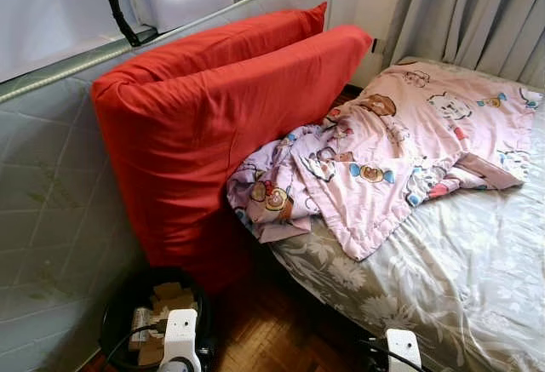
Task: Clean up the room
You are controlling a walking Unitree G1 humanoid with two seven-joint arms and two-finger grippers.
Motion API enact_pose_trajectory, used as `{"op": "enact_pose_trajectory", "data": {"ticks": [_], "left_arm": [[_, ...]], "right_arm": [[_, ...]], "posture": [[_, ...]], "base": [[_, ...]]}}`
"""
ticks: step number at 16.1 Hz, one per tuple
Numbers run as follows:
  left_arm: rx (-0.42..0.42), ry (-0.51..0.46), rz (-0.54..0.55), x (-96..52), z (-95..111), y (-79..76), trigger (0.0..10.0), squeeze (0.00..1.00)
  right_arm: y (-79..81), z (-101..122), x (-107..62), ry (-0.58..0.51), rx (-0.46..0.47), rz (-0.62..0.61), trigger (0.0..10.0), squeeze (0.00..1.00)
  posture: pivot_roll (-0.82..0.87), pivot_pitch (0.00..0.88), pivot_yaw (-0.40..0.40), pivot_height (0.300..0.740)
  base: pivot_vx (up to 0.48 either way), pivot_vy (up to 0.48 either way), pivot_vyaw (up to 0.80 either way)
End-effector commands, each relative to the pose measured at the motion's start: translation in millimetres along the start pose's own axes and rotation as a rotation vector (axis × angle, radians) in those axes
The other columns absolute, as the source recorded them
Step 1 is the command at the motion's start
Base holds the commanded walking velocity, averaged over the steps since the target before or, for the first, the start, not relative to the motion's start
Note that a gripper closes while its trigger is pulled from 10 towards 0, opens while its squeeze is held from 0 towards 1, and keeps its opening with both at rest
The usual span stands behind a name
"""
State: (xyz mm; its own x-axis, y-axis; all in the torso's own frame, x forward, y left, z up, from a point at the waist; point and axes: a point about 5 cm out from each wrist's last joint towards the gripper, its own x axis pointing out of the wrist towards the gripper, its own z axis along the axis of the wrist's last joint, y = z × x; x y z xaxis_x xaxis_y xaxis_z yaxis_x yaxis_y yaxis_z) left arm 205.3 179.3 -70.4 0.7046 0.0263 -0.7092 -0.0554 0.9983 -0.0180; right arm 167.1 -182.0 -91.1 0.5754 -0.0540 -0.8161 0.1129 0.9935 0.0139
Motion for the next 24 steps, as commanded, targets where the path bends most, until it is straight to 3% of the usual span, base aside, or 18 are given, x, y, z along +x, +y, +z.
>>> {"op": "enact_pose_trajectory", "data": {"ticks": [1,5,9,24], "left_arm": [[-0.009,0.016,0.012,-1.6,-4.6,4.9,10.0,0.00],[-0.013,0.030,0.016,-3.4,-9.8,7.8,10.0,0.00],[-0.018,0.033,0.020,-3.4,-9.9,9.0,10.0,0.00],[-0.021,0.018,0.022,-2.7,-6.5,10.2,10.0,0.00]], "right_arm": [[0.6,-2.0,-0.4,0.006,-0.003,-0.003,10.0,0.00],[1.0,-2.1,-0.3,0.007,-0.001,0.000,10.0,0.00],[1.3,1.1,-0.1,-0.015,-0.010,0.001,10.0,0.00],[3.5,0.5,0.0,-0.016,0.018,0.003,10.0,0.00]], "posture": [[-0.04,0.000,0.018,0.740],[-0.03,0.000,0.014,0.740],[-0.02,0.000,0.012,0.740],[-0.02,0.000,0.016,0.740]], "base": [[0.000,0.000,0.00],[0.000,0.000,0.00],[0.250,0.000,0.40],[0.251,0.000,0.00]]}}
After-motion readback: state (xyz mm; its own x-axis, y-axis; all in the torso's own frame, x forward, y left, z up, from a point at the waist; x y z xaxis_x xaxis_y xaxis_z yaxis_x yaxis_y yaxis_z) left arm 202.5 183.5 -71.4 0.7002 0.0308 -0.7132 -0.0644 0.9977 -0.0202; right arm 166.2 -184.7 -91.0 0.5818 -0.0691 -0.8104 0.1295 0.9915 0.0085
